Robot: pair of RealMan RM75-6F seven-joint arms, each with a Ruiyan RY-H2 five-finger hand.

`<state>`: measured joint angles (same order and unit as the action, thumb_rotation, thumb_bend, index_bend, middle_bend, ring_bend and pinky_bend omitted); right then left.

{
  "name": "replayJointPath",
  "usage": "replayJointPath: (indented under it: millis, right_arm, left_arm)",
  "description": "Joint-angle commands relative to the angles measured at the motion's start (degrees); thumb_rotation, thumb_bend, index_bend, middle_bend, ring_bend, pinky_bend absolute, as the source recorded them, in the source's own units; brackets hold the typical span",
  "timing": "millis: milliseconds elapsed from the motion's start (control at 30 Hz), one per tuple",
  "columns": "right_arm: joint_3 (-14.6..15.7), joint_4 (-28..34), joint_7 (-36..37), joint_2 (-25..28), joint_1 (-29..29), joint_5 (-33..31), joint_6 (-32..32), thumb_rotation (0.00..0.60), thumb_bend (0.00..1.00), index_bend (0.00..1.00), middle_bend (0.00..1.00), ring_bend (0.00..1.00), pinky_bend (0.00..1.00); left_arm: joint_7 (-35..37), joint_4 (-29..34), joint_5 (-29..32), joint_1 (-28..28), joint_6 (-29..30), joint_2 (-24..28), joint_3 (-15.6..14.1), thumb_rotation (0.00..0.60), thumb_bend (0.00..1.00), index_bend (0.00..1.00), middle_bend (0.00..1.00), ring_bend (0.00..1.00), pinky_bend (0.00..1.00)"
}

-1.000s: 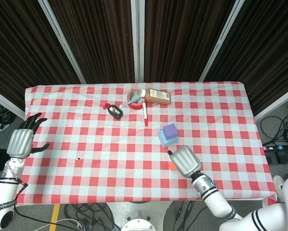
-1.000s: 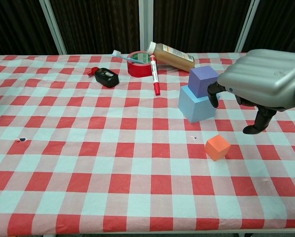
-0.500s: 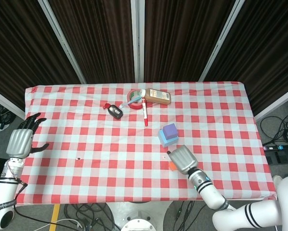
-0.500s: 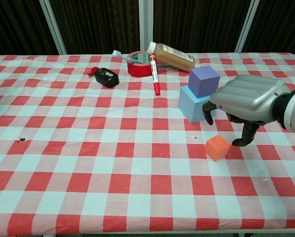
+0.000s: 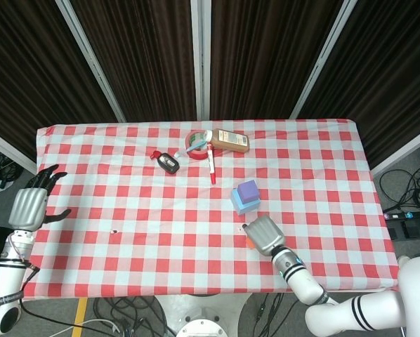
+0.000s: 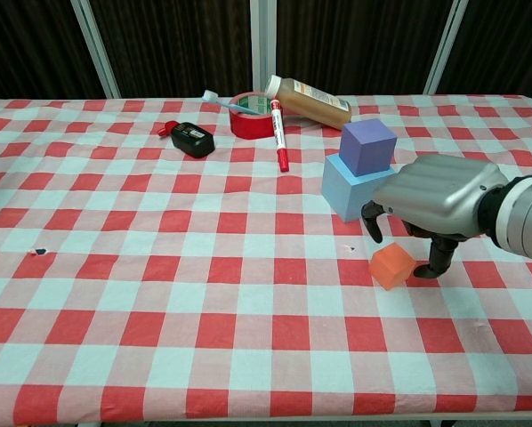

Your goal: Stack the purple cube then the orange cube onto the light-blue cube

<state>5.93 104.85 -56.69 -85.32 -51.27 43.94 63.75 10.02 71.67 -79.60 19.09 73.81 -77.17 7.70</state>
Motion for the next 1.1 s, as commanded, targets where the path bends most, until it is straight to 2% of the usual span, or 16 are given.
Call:
replayJointPath:
  millis: [33, 733, 1000, 1100]
  right_arm:
    - [-0.41, -0.56, -0.32, -0.45, -0.26, -0.57, -0.5, 0.6, 0.11, 0.39, 1.0, 1.0, 0.99]
    - [-1.69, -3.77, 1.3, -2.6, -0.05, -0.24, -2.15, 0.6, 0.16, 0.48, 1.0, 1.0, 0.99]
    - [-2.61, -1.14, 1.42, -0.99, 0.17, 1.62, -0.48, 0.6, 0.17, 0.51, 1.0, 1.0, 1.0]
    - [-4.23, 1.71, 0.95, 0.57, -0.34, 2.24, 0.91, 0.6, 0.17, 0.51, 1.0, 1.0, 1.0]
  left_arm:
    - [0.05, -0.09, 0.04, -0.01, -0.03, -0.03, 0.0, 0.6, 0.21, 0.26, 0.2, 0.13, 0.23]
    - [1.66, -2.58, 1.51, -0.13, -1.92, -0.88, 0.04, 0.6, 0.21, 0.26, 0.2, 0.13, 0.23]
    - [1.94, -2.77, 1.59, -0.13, -2.23, -0.94, 0.03, 0.6, 0.21, 0.26, 0.2, 0.13, 0.23]
    - [2.03, -2.87, 1.61, -0.14, -2.31, -0.95, 0.02, 0.6, 0.21, 0.26, 0.2, 0.13, 0.23]
